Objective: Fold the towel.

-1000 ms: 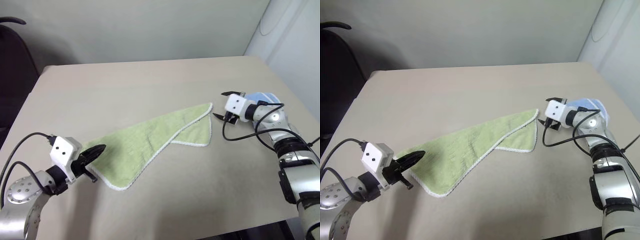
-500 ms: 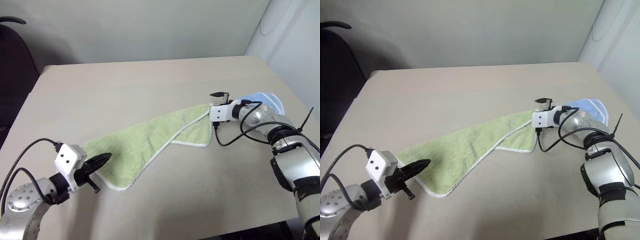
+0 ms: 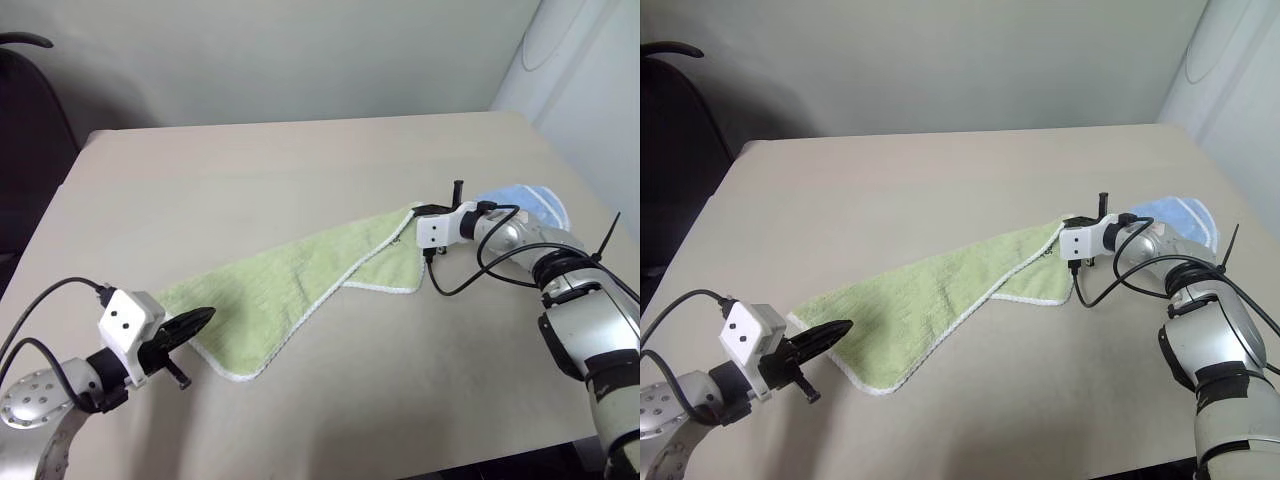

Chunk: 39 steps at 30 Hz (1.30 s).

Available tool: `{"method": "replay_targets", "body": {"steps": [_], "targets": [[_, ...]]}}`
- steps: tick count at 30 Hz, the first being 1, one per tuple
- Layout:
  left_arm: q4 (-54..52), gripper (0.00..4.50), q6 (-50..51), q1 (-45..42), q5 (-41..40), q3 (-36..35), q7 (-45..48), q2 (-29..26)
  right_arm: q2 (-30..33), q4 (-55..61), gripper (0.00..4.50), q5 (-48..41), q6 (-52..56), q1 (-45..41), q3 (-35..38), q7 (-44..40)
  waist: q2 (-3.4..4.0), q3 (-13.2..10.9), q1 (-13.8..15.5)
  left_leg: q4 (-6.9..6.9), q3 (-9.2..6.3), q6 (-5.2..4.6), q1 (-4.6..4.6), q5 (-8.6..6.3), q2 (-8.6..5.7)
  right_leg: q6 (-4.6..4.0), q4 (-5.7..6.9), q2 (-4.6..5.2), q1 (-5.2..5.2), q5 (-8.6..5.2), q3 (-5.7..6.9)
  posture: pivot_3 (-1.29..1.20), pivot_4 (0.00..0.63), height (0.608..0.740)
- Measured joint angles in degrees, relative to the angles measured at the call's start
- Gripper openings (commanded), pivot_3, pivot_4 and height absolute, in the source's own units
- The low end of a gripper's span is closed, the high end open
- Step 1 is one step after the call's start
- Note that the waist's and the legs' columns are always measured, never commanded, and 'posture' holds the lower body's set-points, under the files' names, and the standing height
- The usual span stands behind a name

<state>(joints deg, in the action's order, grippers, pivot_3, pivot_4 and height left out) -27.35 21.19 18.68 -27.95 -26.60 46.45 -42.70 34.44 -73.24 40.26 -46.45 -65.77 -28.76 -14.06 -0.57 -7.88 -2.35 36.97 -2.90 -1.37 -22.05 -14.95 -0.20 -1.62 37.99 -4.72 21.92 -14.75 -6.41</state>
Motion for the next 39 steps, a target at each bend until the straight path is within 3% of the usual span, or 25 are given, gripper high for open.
{"method": "replay_targets", "body": {"steps": [2,5,9,13,18,31,34,39], "targets": [[0.3,0.00,-0.5,-0.2,0.1,-0.4,1.9,-2.0,0.0,0.0,0.05,0.0,0.0,0.0,0.0,0.2,0.01,0.0,0.0,0.00,0.00,0.00,0.00,0.00,0.00,0.00,0.00,0.00,0.01,0.00,0.00,0.00,0.150,0.740],[1.5,0.60,-1.2,0.0,0.3,-0.5,7.6,-7.3,0.0,-0.1,0.00,0.0,0.1,0.0,0.0,1.3,0.01,0.0,0.0,-0.01,0.01,0.02,-0.03,-0.02,0.02,-0.02,0.02,-0.01,0.07,0.01,0.00,0.00,0.150,0.740],[4.6,2.05,-4.9,1.8,2.3,0.0,17.6,-14.3,-0.3,-0.1,0.00,0.0,0.4,0.1,0.0,1.8,0.00,0.0,0.0,-0.01,0.01,0.04,-0.31,-0.02,0.02,-0.04,0.03,-0.01,0.37,0.02,0.00,0.00,0.150,0.740],[5.8,3.51,-10.0,-0.1,4.6,1.4,22.5,-16.4,-0.7,-0.1,0.00,0.0,0.6,0.3,0.0,2.2,0.01,0.0,0.0,0.00,0.00,0.03,-0.43,-0.02,0.02,-0.04,0.03,-0.01,0.45,0.02,0.00,0.00,0.150,0.740],[6.2,3.51,-14.1,-5.4,7.4,8.2,26.1,-19.0,-0.9,0.0,0.00,-0.5,0.6,1.3,0.2,2.3,0.01,0.0,0.2,0.01,-0.01,0.03,-0.44,-0.02,0.02,-0.05,0.03,0.00,0.45,0.03,0.01,0.00,0.150,0.740],[10.0,3.51,-17.3,-14.0,16.1,25.6,29.7,-19.8,-0.7,0.9,0.00,-2.6,0.7,3.0,0.9,2.0,0.02,0.0,-0.1,-0.06,-0.01,0.02,-0.58,-0.03,0.05,-0.07,0.03,-0.01,0.64,0.03,0.00,0.00,0.150,0.740],[10.9,2.92,-19.0,-15.4,17.5,26.8,29.4,-19.8,-0.6,1.3,0.00,-3.3,0.6,3.4,1.1,1.4,0.04,0.0,-0.1,-0.04,0.00,0.02,-0.58,-0.03,0.05,-0.07,0.03,0.00,0.62,0.03,0.00,0.00,0.150,0.740],[11.5,1.20,-19.7,-15.6,17.3,26.9,28.9,-19.1,-0.3,1.7,0.00,-4.5,0.5,3.7,1.2,0.6,0.05,0.0,-0.1,-0.05,0.00,0.02,-0.58,-0.03,0.05,-0.07,0.03,-0.01,0.62,0.03,0.00,0.00,0.150,0.740]]}}
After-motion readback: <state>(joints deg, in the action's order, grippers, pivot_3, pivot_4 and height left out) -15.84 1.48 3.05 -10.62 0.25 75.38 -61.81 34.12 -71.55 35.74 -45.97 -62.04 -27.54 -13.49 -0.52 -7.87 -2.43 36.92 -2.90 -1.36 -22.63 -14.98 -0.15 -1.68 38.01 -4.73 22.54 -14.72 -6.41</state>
